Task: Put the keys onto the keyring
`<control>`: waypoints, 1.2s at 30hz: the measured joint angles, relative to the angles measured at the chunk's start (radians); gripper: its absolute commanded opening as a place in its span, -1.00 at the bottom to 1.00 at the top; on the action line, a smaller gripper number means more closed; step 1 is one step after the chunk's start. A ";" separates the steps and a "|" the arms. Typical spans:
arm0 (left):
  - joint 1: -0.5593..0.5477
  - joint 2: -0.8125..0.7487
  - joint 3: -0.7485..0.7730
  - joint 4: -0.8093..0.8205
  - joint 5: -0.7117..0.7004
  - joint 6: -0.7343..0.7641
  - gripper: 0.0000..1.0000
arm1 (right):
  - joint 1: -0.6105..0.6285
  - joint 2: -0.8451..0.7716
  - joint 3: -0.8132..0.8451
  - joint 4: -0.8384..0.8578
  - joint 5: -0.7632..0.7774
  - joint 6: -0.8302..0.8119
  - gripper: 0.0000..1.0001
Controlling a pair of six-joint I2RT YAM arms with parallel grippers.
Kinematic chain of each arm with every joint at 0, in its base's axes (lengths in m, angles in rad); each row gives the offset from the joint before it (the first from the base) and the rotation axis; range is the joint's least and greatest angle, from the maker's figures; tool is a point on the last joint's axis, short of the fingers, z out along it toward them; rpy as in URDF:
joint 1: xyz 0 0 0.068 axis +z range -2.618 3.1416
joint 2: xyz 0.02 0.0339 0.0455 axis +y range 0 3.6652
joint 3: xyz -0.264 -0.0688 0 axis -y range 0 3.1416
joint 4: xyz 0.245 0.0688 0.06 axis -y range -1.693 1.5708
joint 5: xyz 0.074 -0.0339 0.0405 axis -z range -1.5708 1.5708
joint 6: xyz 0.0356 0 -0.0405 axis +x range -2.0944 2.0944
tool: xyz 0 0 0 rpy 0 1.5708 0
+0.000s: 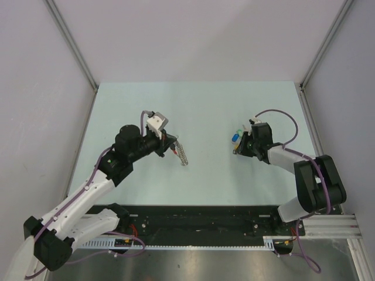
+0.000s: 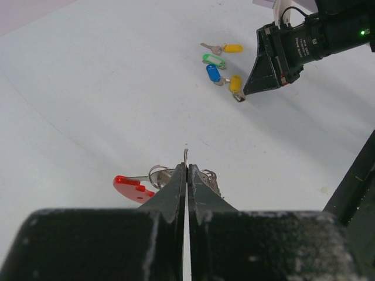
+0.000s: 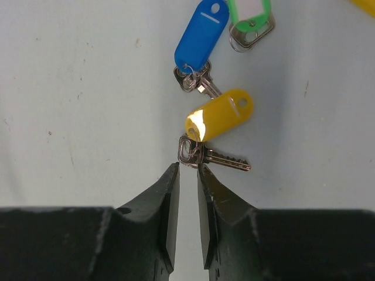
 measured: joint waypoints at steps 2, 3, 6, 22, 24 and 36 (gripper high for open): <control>0.000 -0.002 0.002 -0.002 0.000 0.000 -0.99 | -0.008 0.022 0.000 0.014 -0.014 0.003 -0.55; 0.001 -0.005 0.002 -0.003 0.000 0.000 -0.99 | -0.010 0.030 0.000 0.019 -0.016 0.003 -0.55; 0.003 -0.012 0.002 -0.004 0.000 0.000 -0.99 | -0.015 0.053 0.000 0.035 -0.026 0.010 -0.55; 0.009 -0.019 0.003 -0.004 0.001 0.000 -1.00 | -0.020 0.100 0.006 0.103 -0.033 0.021 -0.64; 0.009 -0.019 0.003 -0.005 0.001 0.000 -0.99 | -0.021 0.103 0.006 0.108 -0.032 0.021 -0.64; 0.009 -0.019 0.003 -0.004 0.002 0.000 -1.00 | -0.027 0.101 0.007 0.111 -0.016 0.021 -0.54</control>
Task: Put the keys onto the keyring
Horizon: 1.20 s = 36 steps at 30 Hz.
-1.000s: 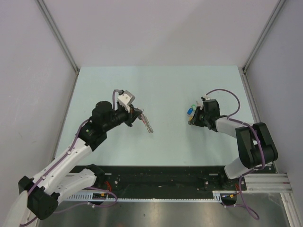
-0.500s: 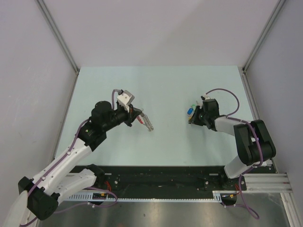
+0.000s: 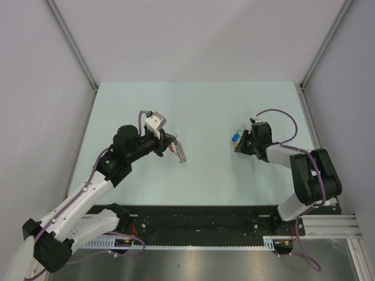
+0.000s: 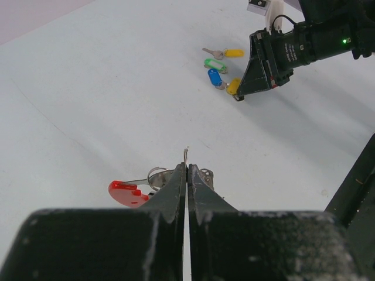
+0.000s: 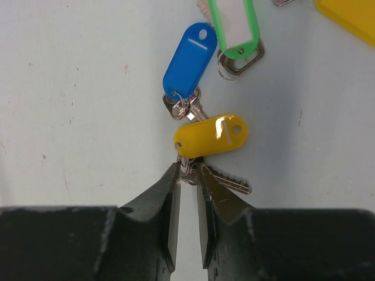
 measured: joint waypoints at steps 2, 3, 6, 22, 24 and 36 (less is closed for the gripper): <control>0.000 0.000 0.000 0.000 0.000 0.000 -0.99 | 0.000 -0.009 0.000 -0.001 0.007 0.000 -0.53; 0.000 0.000 0.000 0.000 0.000 0.000 -0.99 | 0.000 -0.013 0.000 -0.001 0.010 0.000 -0.53; 0.000 0.000 0.000 0.000 0.000 0.000 -0.99 | 0.000 -0.022 0.008 -0.001 0.011 -0.003 -0.53; 0.002 0.000 0.000 0.000 0.009 0.000 -0.99 | 0.000 0.000 0.076 -0.008 -0.010 -0.060 -0.53; 0.004 0.000 0.000 0.000 0.009 0.000 -0.99 | 0.000 0.013 0.081 -0.011 -0.017 -0.072 -0.52; 0.006 0.000 0.000 0.000 0.011 0.000 -0.99 | 0.015 0.056 0.093 -0.050 -0.015 -0.117 -0.66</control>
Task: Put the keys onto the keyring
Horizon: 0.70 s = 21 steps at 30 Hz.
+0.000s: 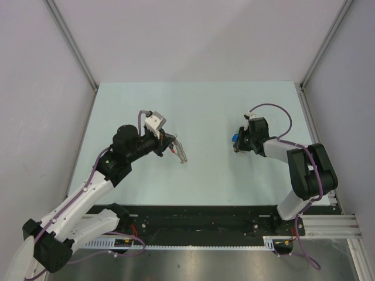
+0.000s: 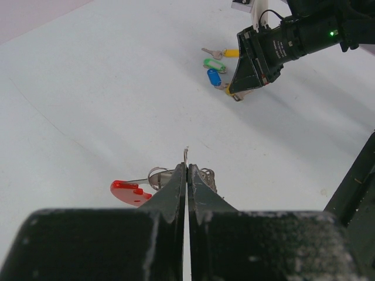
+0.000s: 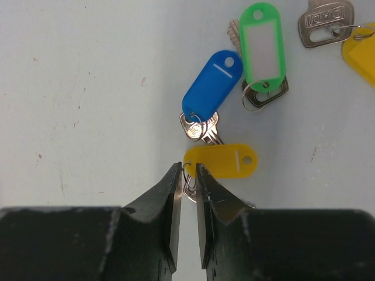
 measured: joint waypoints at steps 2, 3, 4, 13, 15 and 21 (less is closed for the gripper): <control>0.000 0.000 0.000 0.000 0.001 0.000 -0.99 | 0.001 0.000 0.002 -0.003 0.001 -0.005 -0.80; 0.000 0.000 0.000 0.000 0.001 0.000 -0.99 | 0.001 0.000 0.003 -0.003 0.001 -0.008 -0.84; 0.000 0.000 0.000 0.000 0.001 0.000 -0.99 | 0.001 0.000 0.003 -0.005 0.002 -0.010 -0.89; 0.002 0.000 0.000 0.000 0.001 0.000 -0.99 | -0.001 -0.040 0.005 -0.051 0.035 -0.024 -1.00; 0.002 0.000 0.000 0.000 0.002 0.000 -0.99 | -0.005 -0.084 0.005 -0.077 0.061 -0.027 -1.00; 0.002 0.000 0.000 0.000 0.003 0.000 -1.00 | -0.023 -0.243 0.006 -0.128 0.196 -0.028 -1.00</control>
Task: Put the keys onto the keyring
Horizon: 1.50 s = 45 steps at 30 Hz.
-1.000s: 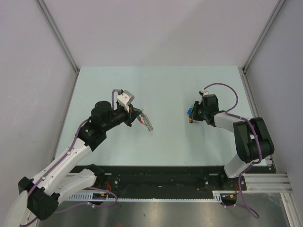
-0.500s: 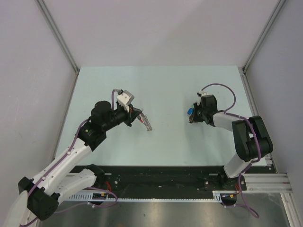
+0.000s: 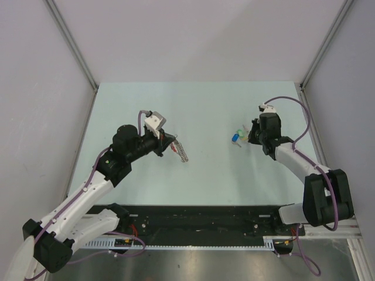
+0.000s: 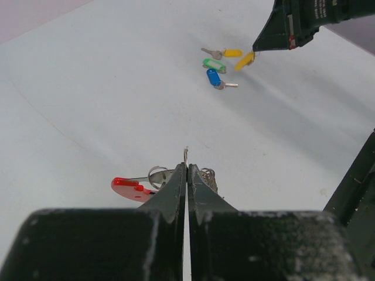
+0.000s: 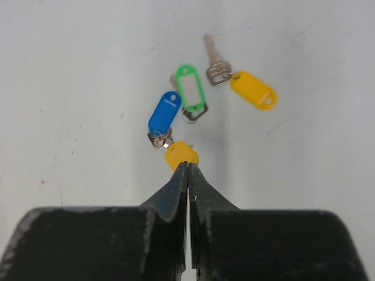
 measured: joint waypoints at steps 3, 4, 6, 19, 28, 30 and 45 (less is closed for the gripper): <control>0.000 0.000 0.000 0.000 0.003 0.000 -0.99 | -0.005 -0.045 0.003 -0.023 0.053 0.003 -1.00; 0.000 0.000 0.000 0.000 0.003 0.000 -0.99 | -0.005 -0.048 0.003 -0.031 0.064 0.005 -1.00; 0.000 0.000 0.000 0.000 0.003 0.000 -0.99 | -0.003 -0.048 0.003 -0.049 0.076 0.011 -1.00; 0.000 -0.002 0.000 -0.001 0.004 0.000 -1.00 | 0.228 -0.041 -0.087 -0.103 0.113 0.195 -1.00; 0.000 -0.006 0.002 -0.001 0.006 0.000 -0.99 | 0.473 0.011 -0.120 -0.051 0.148 0.415 -1.00; 0.000 -0.006 0.004 -0.002 0.006 0.000 -0.99 | 0.518 0.036 -0.120 -0.028 0.156 0.464 -1.00; 0.000 -0.012 0.004 -0.007 0.006 0.000 -0.99 | 0.609 0.105 -0.121 0.061 0.182 0.552 -0.40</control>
